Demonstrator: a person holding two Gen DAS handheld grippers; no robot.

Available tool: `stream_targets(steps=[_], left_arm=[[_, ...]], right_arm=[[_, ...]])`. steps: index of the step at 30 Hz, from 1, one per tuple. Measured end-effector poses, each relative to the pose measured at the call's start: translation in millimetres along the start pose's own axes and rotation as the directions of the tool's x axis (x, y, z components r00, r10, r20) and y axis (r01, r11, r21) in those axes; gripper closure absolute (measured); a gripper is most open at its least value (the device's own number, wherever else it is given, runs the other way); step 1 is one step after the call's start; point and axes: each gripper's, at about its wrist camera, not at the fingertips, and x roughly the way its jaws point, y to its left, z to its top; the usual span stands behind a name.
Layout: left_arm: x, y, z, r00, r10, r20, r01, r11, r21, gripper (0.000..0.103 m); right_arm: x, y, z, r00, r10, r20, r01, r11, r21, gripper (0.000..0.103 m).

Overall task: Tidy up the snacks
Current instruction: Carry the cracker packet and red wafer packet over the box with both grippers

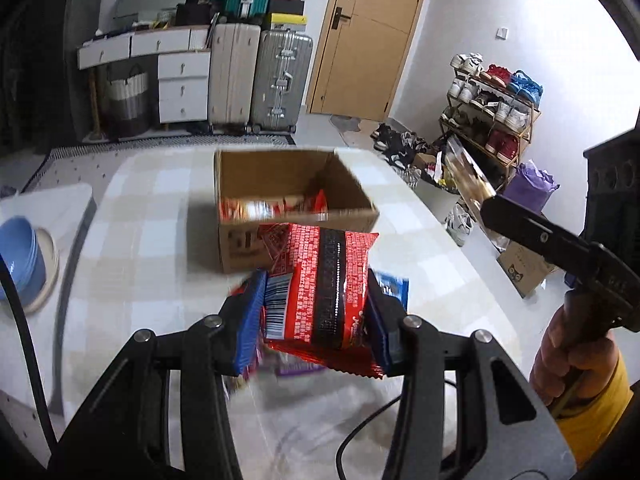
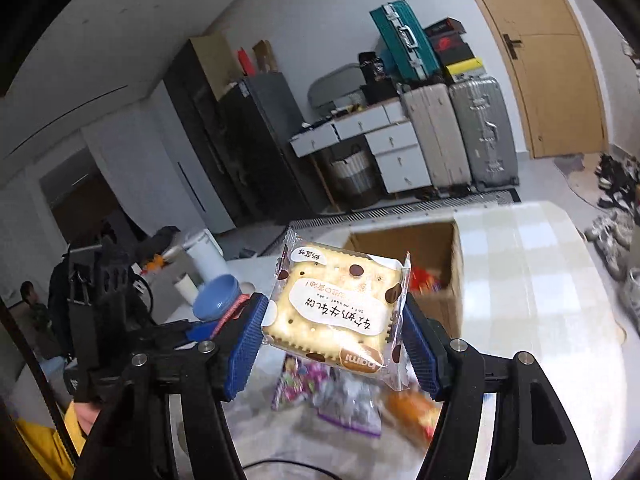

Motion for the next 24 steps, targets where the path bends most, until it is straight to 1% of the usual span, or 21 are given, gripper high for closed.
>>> stream_targets(steps=[1,2,4,8,10,13,17,24], left_arm=[[3,-2,9,1.0,0.026,0.005,-0.026,1.0,0.011,0.061],[5,-5,17,0.997,0.071,0.01,-0.071,0.997,0.038,0.061],[12,-9,34,0.995,0.096,0.022,-0.097,0.993,0.061,0.06],[32,-7,60,0.995,0.103,0.005,-0.103,0.992,0.072,0.06],[41,-8,69,0.994,0.106,0.006,-0.106,0.992,0.072,0.06],[62,-9,85,0.992,0.123,0.003,-0.122,0.989,0.083,0.06],[101,-5,105,0.992,0.121,-0.024,-0.119,0.99,0.083,0.06],[160,10,128,0.988,0.128,-0.088,-0.124,0.991,0.059,0.06]], right_arm=[[4,1,6,1.0,-0.002,0.002,0.002,1.0,-0.014,0.037],[8,3,13,1.0,-0.007,0.006,0.007,1.0,-0.029,0.037],[16,3,24,1.0,0.008,0.006,-0.008,0.999,-0.037,0.037],[35,3,43,1.0,0.012,0.006,-0.011,0.998,-0.057,0.037],[42,-2,53,1.0,0.005,0.011,-0.004,0.999,-0.048,0.037],[56,-14,68,1.0,0.008,0.014,-0.007,1.0,-0.017,0.037],[74,-30,83,1.0,-0.002,0.008,0.002,1.0,0.001,0.037],[124,-61,86,0.997,-0.035,-0.063,0.037,0.999,0.023,0.037]])
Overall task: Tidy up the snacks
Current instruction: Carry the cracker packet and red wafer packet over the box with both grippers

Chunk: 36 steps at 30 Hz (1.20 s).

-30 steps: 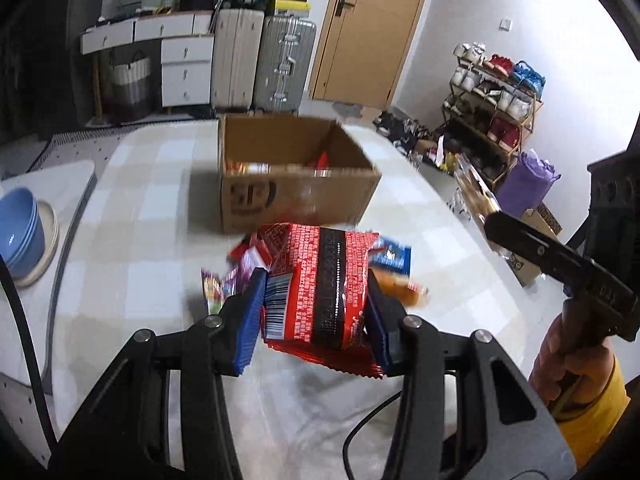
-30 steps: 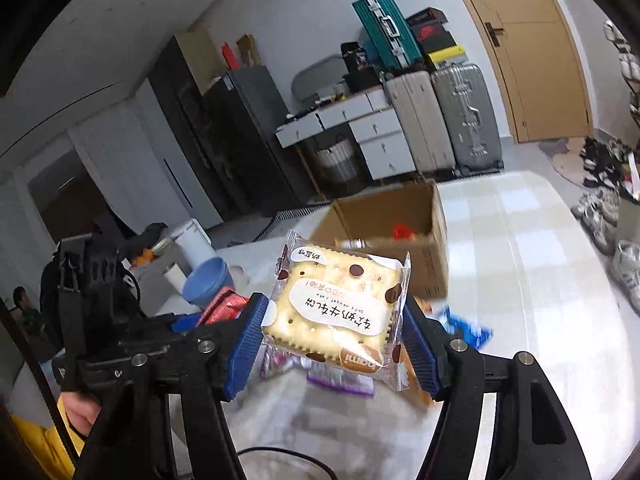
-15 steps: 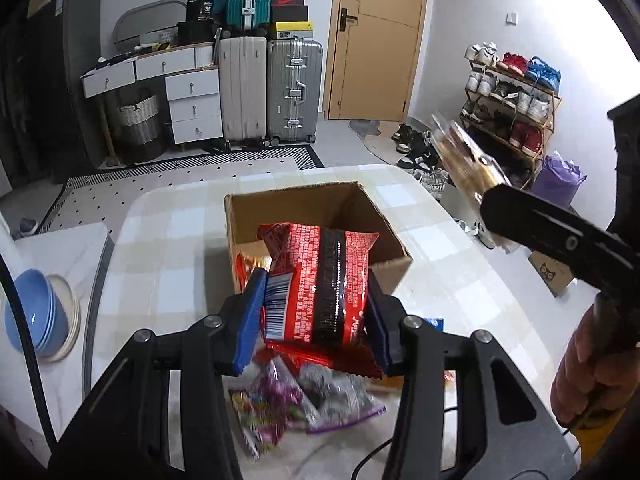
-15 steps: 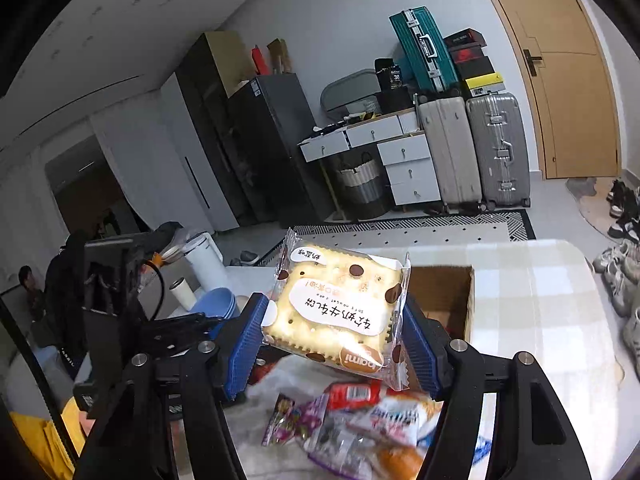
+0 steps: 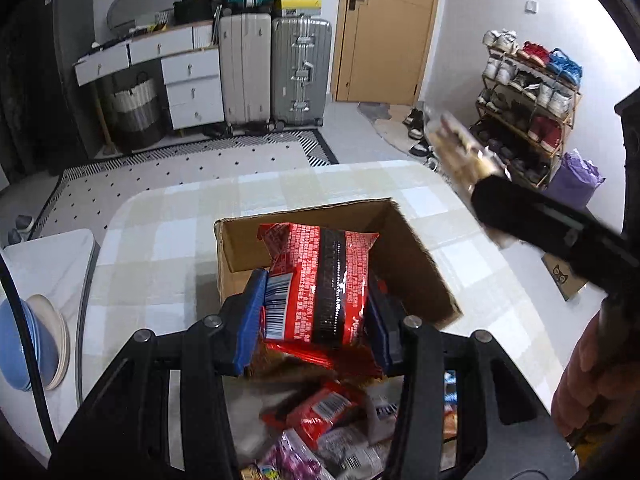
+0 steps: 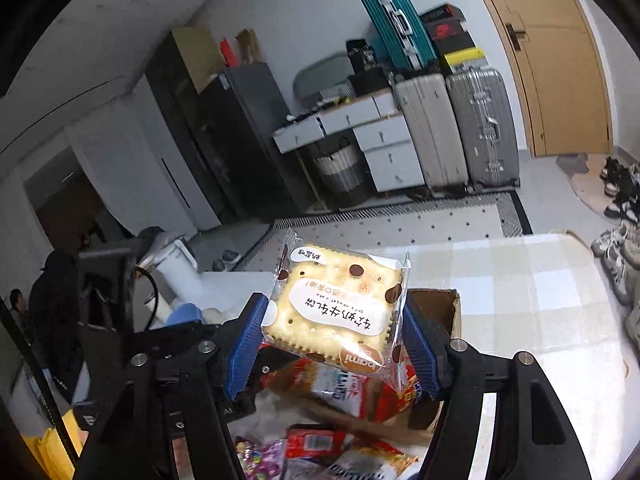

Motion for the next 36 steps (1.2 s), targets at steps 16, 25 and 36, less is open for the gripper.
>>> stream_targets(steps=[16,25,36], left_arm=[[138,21,10,0.986,-0.024,-0.165,0.023,1.0,-0.012,0.06],[178,26,12,0.982,-0.002,-0.187,0.002,1.0,0.0,0.06],[182,24,5,0.983,0.01,-0.185,-0.007,1.0,0.014,0.058]], right_arm=[[89,-46,-19,0.985,-0.055,-0.166,0.059,0.998,0.021,0.037],[106,-55,-26,0.975,-0.078,-0.21,0.083,0.996,0.015,0.037],[112,-54,-26,0.971,-0.11,-0.212,0.111,0.994,-0.005,0.036]])
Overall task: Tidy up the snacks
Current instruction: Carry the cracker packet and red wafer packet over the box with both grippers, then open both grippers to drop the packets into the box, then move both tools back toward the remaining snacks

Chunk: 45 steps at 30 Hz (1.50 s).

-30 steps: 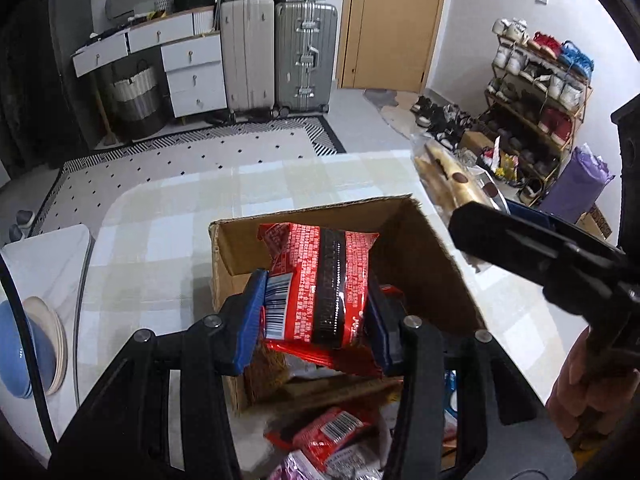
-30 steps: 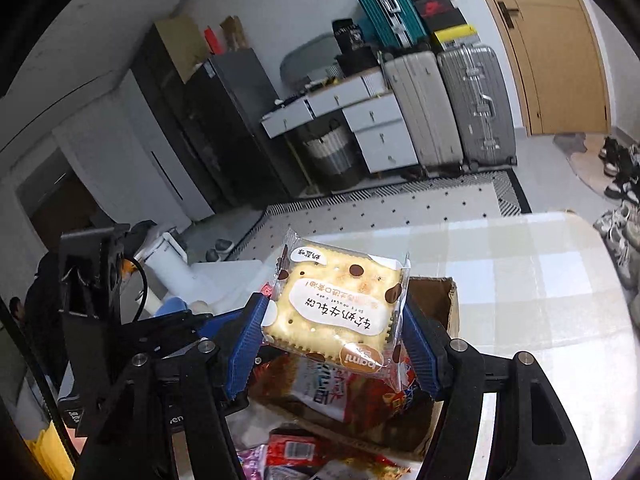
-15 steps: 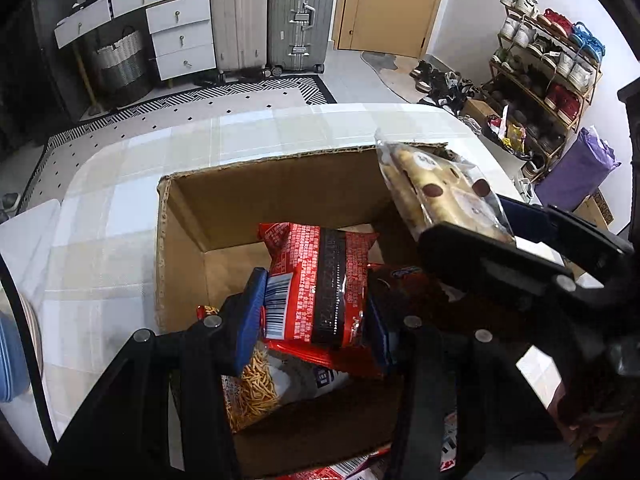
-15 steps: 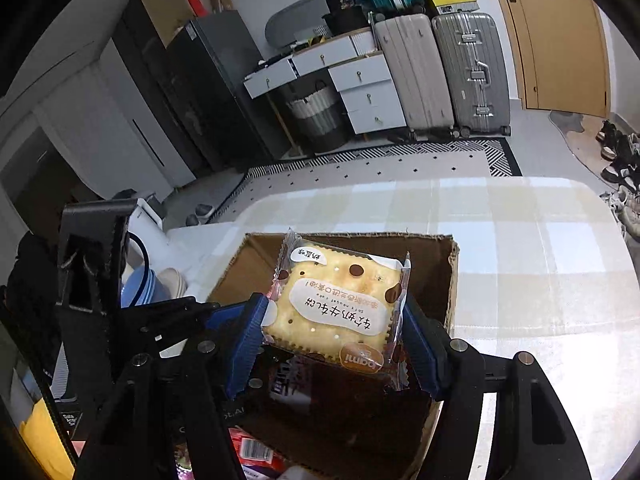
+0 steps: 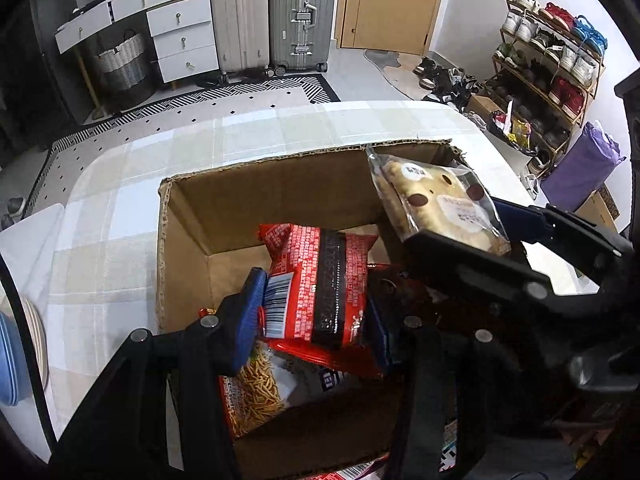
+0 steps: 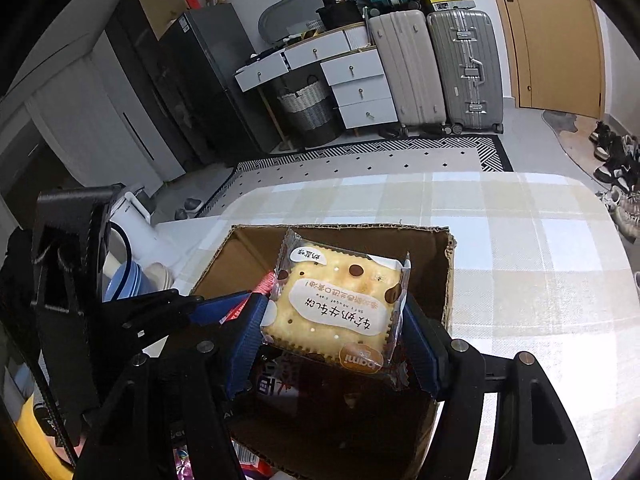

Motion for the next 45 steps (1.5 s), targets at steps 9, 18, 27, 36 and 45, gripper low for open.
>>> stream_targets(steps=[9,18,27,36,45], left_arm=[[-13,6,-11,1.0,-0.008,0.016,0.008,1.0,-0.002,0.033],[-32,-6,-19,0.999,0.02,0.051,-0.022,0.999,0.037,0.022],[-56,-10,-33,0.997,0.038,0.065,-0.041,0.999,0.035,0.02],[-105,-22,-56,0.993,0.039,0.107,-0.043,0.999,0.034,0.02],[-187,-42,-84,0.984,0.006,0.178,-0.008,1.0,0.006,0.018]], right_arm=[[-2,6,0,1.0,-0.014,0.0,0.014,1.0,-0.002,0.03],[-8,10,1,0.999,-0.013,0.033,0.014,1.0,-0.024,0.019],[-27,15,0,0.998,-0.003,0.066,0.004,1.0,-0.015,0.016],[-65,23,-10,0.995,0.005,0.098,-0.004,1.0,-0.007,0.016],[-133,51,-30,0.984,0.03,0.178,-0.024,0.999,-0.035,0.009]])
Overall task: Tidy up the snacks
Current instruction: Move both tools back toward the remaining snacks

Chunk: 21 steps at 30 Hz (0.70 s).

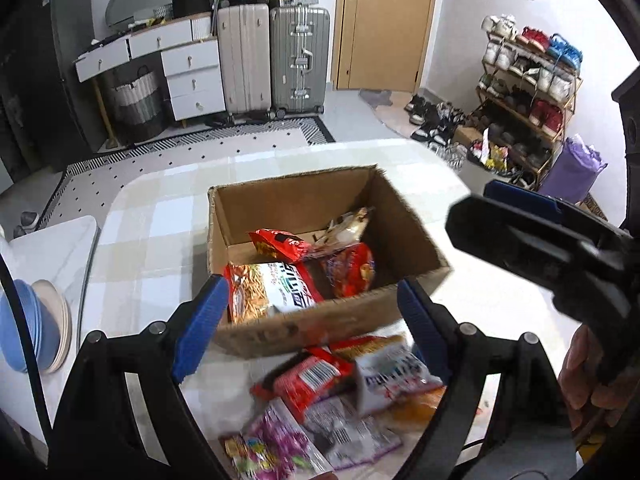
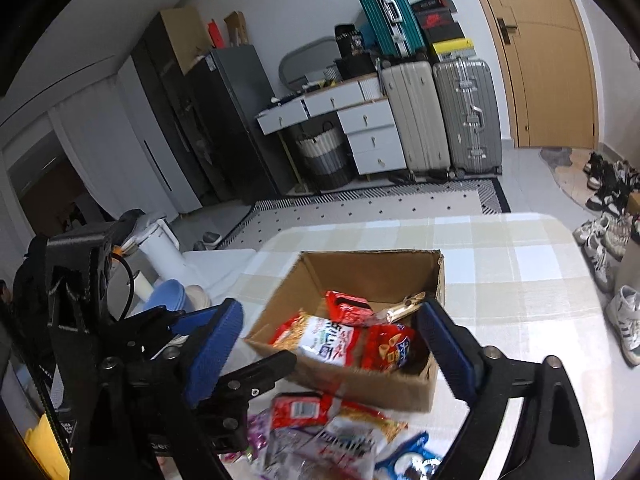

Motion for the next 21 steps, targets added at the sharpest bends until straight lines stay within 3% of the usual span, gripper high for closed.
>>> stream_targets(steps=[6,8,14,21], left_arm=[[-75,-13,-13,0.996,-0.022,0.082,0.023,1.0,-0.013,0.011],[-106,-20,-21,0.991,-0.029,0.131,0.031,0.999,-0.01,0.0],[-176,-26,-54,0.973,-0.031,0.228,0.038,0.999,-0.026,0.0],[-218,-21,-111,0.963,0.016,0.269,-0.001,0.998,-0.056,0.0]], right_arm=[[-53,26,-11,0.999,0.016,0.042,-0.015,0.999,-0.028,0.002],[-74,35,-16,0.997,0.013,0.081,-0.009,0.999,-0.049,0.001],[-125,48,-40,0.986,0.017,0.164,-0.007,0.998,-0.059,0.001],[-151,51,-88,0.98,-0.004,0.201,0.021,0.997,-0.08,0.0]])
